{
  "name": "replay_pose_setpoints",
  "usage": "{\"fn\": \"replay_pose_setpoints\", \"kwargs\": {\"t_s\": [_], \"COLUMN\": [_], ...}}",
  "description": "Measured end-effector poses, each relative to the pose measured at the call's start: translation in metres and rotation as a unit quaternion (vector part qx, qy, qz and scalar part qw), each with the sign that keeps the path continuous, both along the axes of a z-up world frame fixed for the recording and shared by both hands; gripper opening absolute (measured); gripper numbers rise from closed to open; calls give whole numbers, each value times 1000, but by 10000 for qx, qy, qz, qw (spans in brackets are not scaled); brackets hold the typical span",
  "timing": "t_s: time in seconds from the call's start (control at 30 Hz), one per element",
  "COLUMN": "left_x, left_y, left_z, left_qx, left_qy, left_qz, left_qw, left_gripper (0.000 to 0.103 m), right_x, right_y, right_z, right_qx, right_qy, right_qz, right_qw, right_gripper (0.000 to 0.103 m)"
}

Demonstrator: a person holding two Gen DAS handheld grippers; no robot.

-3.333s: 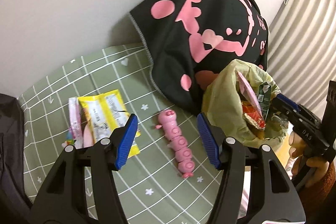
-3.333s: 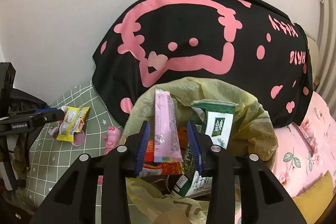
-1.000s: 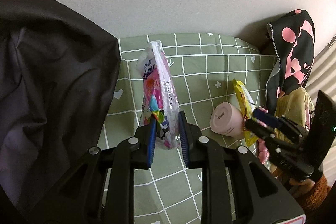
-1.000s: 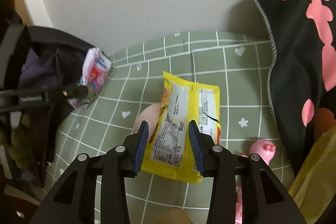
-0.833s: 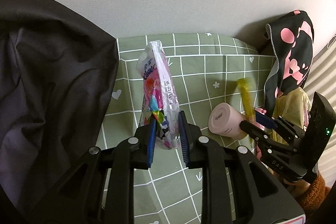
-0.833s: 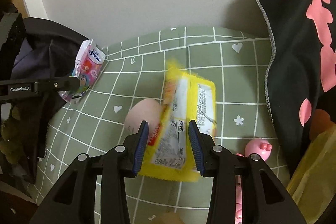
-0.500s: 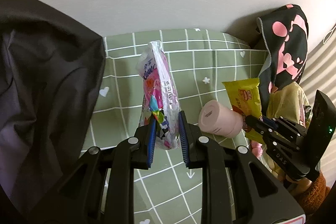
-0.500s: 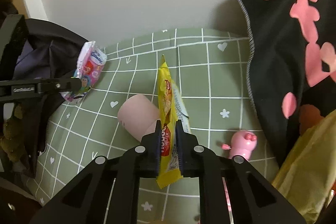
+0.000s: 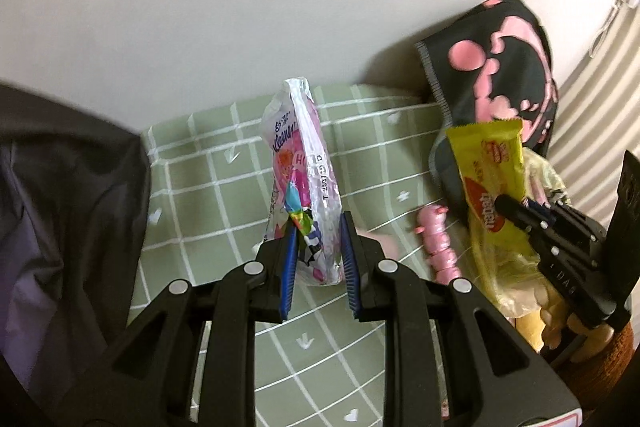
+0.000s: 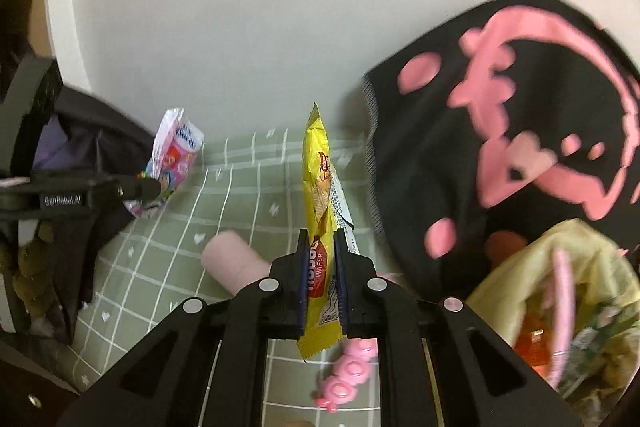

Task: Collect trash
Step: 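Carry candy bag with left tool while right tool carries wafer bar over bag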

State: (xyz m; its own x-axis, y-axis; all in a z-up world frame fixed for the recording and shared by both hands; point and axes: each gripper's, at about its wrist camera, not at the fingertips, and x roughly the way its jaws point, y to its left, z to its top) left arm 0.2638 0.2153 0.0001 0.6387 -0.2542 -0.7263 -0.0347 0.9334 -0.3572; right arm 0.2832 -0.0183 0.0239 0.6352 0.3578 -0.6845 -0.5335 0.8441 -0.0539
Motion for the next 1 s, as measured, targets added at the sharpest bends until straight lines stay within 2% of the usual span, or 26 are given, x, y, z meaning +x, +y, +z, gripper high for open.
{"fn": "replay_pose_setpoints", "kwargs": {"t_s": [0.17, 0.33, 0.53, 0.8, 1.0], "left_x": [5, 13, 28, 46, 57], "left_y": [-22, -57, -110, -191, -243], "left_z": [32, 65, 92, 98, 81], "left_qx": [95, 140, 129, 30, -56], "left_qy": [-357, -761, -1070, -1101, -913], "left_qz": [-294, -751, -1423, -2349, -2959], "left_qw": [9989, 9942, 9839, 9658, 9508], "left_gripper": [20, 20, 20, 20, 20], "right_x": [-7, -13, -24, -35, -39], "right_y": [-28, -65, -115, -187, -219], "right_z": [42, 76, 95, 100, 90], "right_qx": [87, 183, 141, 150, 66], "right_qy": [-472, -874, -1119, -1167, -1069], "right_qz": [-311, -726, -1325, -2112, -2454], "right_qw": [9984, 9934, 9848, 9703, 9635], "right_gripper": [12, 12, 12, 12, 12]}}
